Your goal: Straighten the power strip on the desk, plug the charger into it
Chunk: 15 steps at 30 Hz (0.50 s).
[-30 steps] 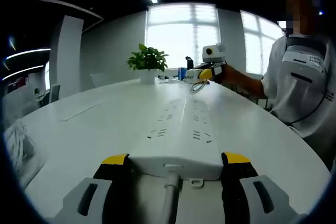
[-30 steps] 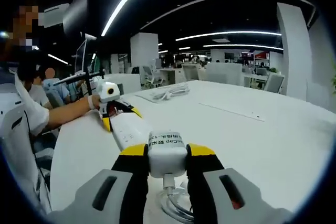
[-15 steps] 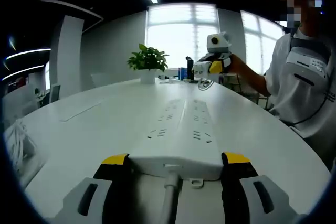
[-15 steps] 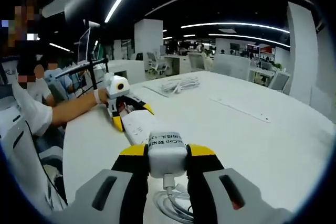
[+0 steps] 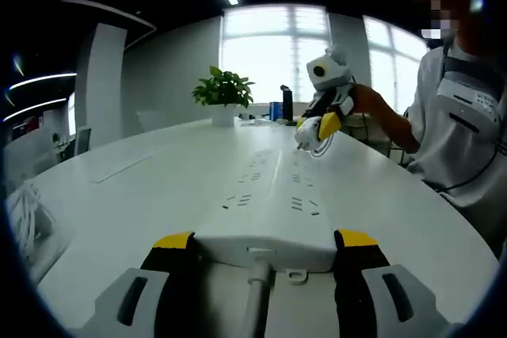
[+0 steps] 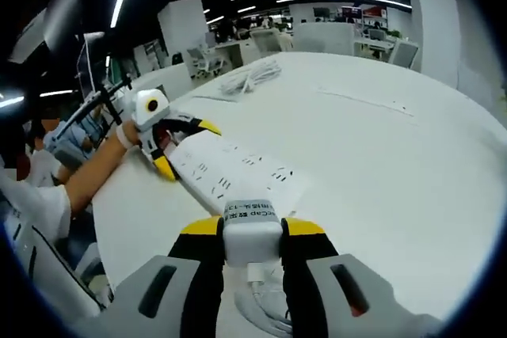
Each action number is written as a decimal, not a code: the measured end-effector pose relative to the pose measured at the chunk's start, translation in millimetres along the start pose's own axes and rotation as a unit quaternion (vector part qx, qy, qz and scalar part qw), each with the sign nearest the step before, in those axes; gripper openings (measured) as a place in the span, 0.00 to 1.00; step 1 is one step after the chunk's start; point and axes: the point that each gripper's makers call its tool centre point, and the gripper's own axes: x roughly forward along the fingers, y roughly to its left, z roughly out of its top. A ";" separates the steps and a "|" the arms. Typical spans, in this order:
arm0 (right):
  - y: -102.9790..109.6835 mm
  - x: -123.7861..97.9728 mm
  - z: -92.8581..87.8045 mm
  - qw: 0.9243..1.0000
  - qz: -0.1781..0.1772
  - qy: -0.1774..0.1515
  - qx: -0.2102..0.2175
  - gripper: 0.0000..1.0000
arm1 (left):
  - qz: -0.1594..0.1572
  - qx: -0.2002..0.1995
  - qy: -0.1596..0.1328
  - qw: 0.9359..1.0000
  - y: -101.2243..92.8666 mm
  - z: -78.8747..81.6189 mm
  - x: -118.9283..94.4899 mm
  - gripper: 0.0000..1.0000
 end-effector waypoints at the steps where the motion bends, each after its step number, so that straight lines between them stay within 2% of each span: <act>1: 0.6 0.6 0.2 1.000 -0.001 0.001 0.004 0.27 | 0.000 0.000 0.000 1.000 -0.5 0.1 0.2 0.70; 10: -3.8 -4.7 -4.2 0.997 -0.050 0.040 0.029 0.27 | 0.002 0.000 0.000 1.000 -0.9 0.2 1.6 0.70; 15: -1.7 1.0 -2.0 0.994 -0.077 0.069 0.030 0.27 | 0.004 -0.001 0.000 1.000 -1.7 0.4 2.0 0.70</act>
